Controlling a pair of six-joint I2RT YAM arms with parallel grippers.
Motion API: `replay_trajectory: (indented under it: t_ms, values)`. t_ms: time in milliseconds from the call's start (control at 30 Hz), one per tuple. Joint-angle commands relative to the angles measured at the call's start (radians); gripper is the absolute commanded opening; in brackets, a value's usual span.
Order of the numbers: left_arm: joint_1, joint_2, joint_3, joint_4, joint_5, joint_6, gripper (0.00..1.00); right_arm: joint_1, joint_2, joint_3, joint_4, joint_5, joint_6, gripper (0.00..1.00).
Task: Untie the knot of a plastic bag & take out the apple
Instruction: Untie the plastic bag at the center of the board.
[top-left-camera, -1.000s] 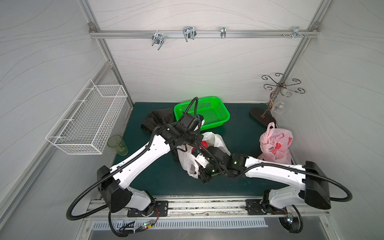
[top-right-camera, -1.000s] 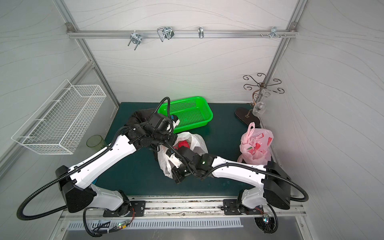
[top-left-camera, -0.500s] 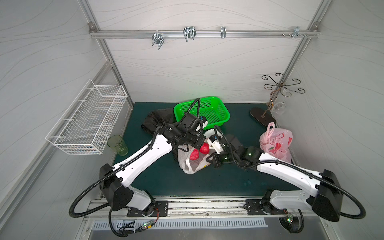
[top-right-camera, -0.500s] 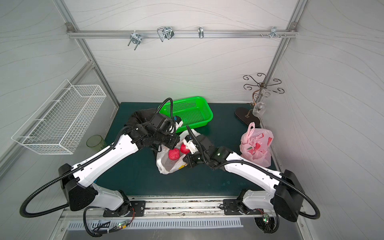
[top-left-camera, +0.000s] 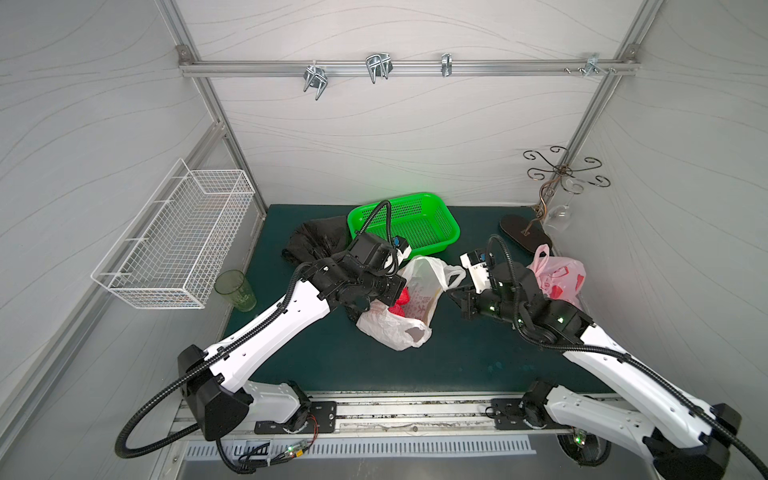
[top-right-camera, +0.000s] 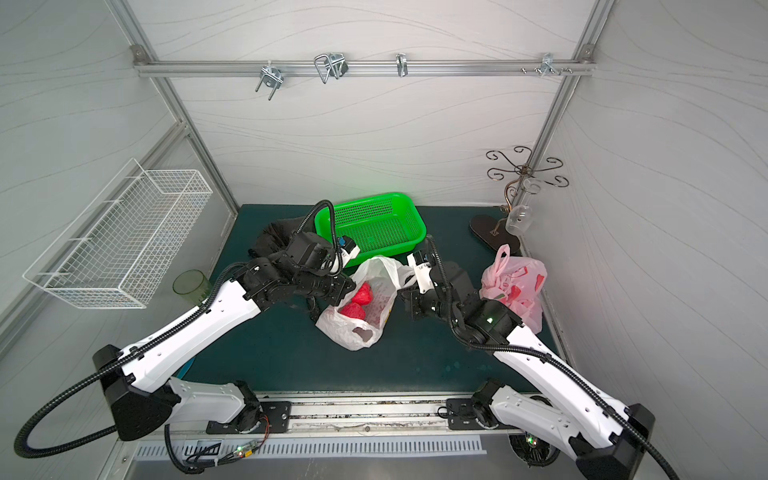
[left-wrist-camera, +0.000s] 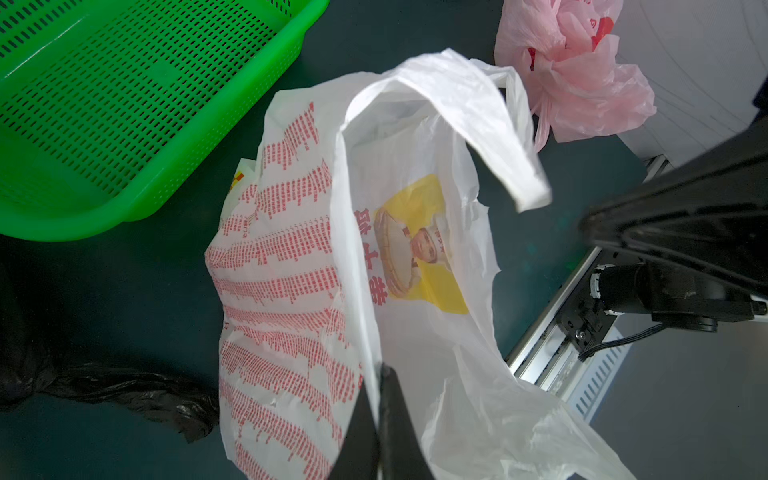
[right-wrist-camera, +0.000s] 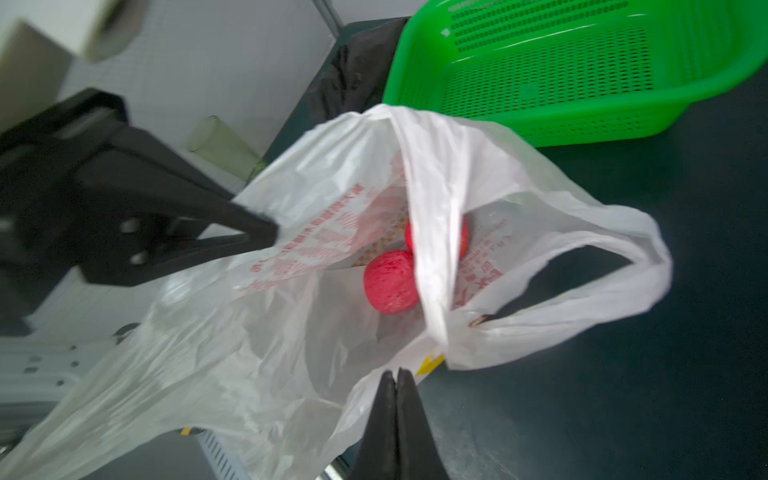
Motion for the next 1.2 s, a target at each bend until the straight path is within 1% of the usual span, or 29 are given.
replay_trajectory:
  t_ms: [0,167,267,367,400,500,567,667,767,933,1000,1100,1167]
  values:
    - [-0.004,0.014,0.059,0.026,-0.014,0.041,0.0,0.04,0.064,0.037,0.037,-0.106,-0.034,0.0]
    - [-0.003,0.048,0.103,0.015,0.007,0.051,0.0,0.057,0.229,0.078,0.087,-0.086,-0.09,0.0]
    - [-0.003,0.05,0.094,0.03,0.02,0.044,0.0,0.069,0.354,0.093,0.119,-0.059,-0.145,0.0]
    - [-0.003,0.047,0.072,0.043,0.018,0.042,0.0,0.117,0.44,0.069,0.129,-0.039,-0.156,0.0]
    - [-0.003,0.048,0.064,0.044,0.014,0.041,0.0,0.157,0.442,0.038,0.142,-0.017,-0.148,0.0]
    - [-0.004,0.051,0.045,0.036,0.007,0.038,0.0,0.277,0.412,-0.074,0.185,0.101,-0.1,0.0]
    - [-0.003,0.045,0.025,0.026,0.01,0.022,0.0,0.319,0.394,-0.13,0.198,0.138,-0.064,0.0]
    - [-0.004,0.021,-0.029,0.006,0.01,-0.03,0.0,0.34,0.371,-0.209,0.233,0.157,-0.022,0.0]
    - [-0.004,-0.015,-0.104,-0.001,0.022,-0.103,0.0,0.34,0.373,-0.243,0.241,0.154,-0.016,0.0]
    - [-0.004,-0.057,-0.169,-0.04,-0.024,-0.177,0.0,0.359,0.409,-0.246,0.246,0.158,-0.057,0.0]
    - [-0.006,-0.066,-0.179,-0.042,-0.033,-0.189,0.0,0.407,0.422,-0.24,0.265,0.165,-0.101,0.02]
    - [-0.004,-0.068,-0.187,-0.04,-0.045,-0.196,0.0,0.493,0.454,-0.207,0.276,0.179,-0.179,0.03]
    - [-0.004,-0.064,-0.193,-0.045,-0.054,-0.198,0.0,0.53,0.481,-0.18,0.278,0.172,-0.219,0.03]
